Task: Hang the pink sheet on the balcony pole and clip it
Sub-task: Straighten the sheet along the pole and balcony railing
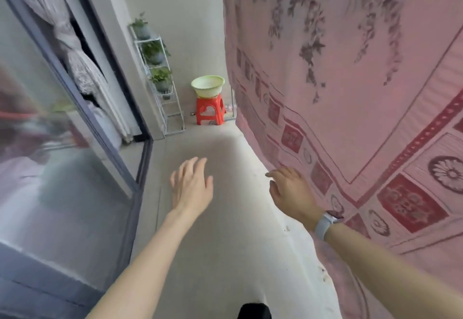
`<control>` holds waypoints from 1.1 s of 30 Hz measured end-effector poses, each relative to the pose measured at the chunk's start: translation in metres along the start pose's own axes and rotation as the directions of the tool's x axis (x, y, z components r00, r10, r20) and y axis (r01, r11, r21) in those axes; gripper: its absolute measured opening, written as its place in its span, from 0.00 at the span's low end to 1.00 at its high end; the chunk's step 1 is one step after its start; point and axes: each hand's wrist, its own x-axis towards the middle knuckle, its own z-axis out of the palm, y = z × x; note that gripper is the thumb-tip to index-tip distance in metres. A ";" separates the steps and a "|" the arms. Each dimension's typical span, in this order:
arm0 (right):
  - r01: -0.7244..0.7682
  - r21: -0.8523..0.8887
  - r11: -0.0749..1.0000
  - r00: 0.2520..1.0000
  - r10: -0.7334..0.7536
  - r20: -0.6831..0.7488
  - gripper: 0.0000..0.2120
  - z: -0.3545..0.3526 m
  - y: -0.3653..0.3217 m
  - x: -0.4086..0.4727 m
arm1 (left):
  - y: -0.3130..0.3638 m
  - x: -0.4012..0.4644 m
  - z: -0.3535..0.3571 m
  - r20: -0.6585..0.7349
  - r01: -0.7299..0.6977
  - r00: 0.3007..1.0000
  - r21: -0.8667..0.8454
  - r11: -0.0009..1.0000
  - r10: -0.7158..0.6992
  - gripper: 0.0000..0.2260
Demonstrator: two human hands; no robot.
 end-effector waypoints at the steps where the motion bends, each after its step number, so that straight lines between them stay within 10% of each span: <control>1: 0.017 0.010 1.000 1.000 -0.017 -0.010 0.13 0.007 0.001 0.035 | -0.008 0.033 -0.001 -0.014 -0.003 1.000 0.007 1.000 0.003 0.21; 21: 0.138 -0.030 0.990 0.975 -0.141 -0.171 0.16 0.117 -0.001 0.685 | -0.133 0.656 -0.010 -0.213 -0.133 0.974 -0.283 0.950 0.073 0.18; 33: -0.071 -0.186 0.980 0.977 0.031 -0.209 0.18 0.215 0.059 0.993 | -0.206 1.028 0.090 -0.119 -0.210 0.977 -0.478 0.853 0.174 0.16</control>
